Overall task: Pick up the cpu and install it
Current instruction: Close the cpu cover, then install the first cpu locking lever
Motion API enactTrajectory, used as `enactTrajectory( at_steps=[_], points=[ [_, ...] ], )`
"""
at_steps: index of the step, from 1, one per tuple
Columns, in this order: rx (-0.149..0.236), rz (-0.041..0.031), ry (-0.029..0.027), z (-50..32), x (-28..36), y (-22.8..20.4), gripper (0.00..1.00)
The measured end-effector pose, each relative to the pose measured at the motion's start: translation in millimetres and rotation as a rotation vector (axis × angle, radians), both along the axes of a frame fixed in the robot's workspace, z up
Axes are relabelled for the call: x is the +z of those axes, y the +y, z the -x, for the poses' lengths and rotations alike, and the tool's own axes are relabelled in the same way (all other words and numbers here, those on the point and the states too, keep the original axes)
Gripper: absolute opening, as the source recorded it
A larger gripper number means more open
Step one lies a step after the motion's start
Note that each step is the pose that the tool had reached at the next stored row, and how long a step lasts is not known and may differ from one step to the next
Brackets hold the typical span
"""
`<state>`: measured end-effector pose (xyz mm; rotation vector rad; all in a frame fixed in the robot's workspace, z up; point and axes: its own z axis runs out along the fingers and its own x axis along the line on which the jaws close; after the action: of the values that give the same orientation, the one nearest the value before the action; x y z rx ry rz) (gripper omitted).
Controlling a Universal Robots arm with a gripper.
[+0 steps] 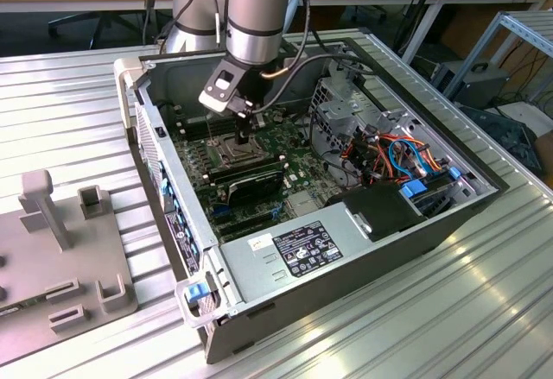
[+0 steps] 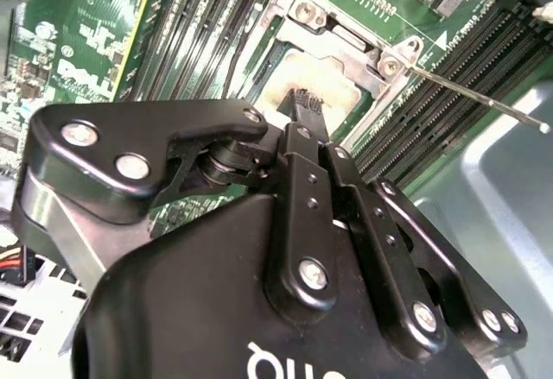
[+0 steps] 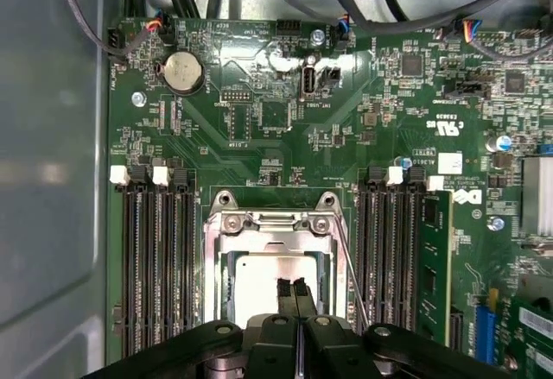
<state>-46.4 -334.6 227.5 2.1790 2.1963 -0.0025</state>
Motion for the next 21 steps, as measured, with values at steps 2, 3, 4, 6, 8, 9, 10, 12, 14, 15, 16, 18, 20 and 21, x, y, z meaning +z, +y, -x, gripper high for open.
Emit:
enactTrajectory(
  at_steps=[2, 3, 4, 6, 8, 9, 10, 12, 14, 15, 16, 18, 20, 21],
  points=[
    [0.0, 0.0014, 0.0, 0.0, 5.1, 0.0, 0.11],
    [0.0, 0.0025, -0.0001, 0.0, 8.8, 0.0, 0.11],
    [0.0, 0.004, 0.0, 0.0, 12.7, 0.0, 0.11],
    [0.0, 0.0051, -0.0001, 0.0, 15.4, 0.0, 0.11],
    [0.0, 0.0054, -0.0002, 0.0, 15.6, 0.0, 0.11],
    [0.0, 0.0067, -0.0001, 0.0, 15.7, 0.0, 0.11],
    [0.0, 0.0079, -0.0001, 0.0, 15.7, 0.0, 0.11],
    [0.0, 0.008, 0.0, 0.0, 15.7, 0.0, 0.11],
    [0.0, 0.0081, 0.0, 0.0, 15.7, 0.0, 0.11],
    [0.0, 0.0081, -0.0001, 0.0, 15.7, 0.0, 0.11],
    [0.0, 0.0082, 0.0, 0.0, 15.7, 0.0, 0.11],
    [0.0, 0.0083, -0.0001, 0.0, 15.7, 0.0, 0.11],
    [0.0, 0.0083, -0.0001, 0.0, 15.7, 0.0, 0.11],
    [0.002, 0.0083, 0.0, 0.0, 15.7, 0.0, 0.11]
  ],
)
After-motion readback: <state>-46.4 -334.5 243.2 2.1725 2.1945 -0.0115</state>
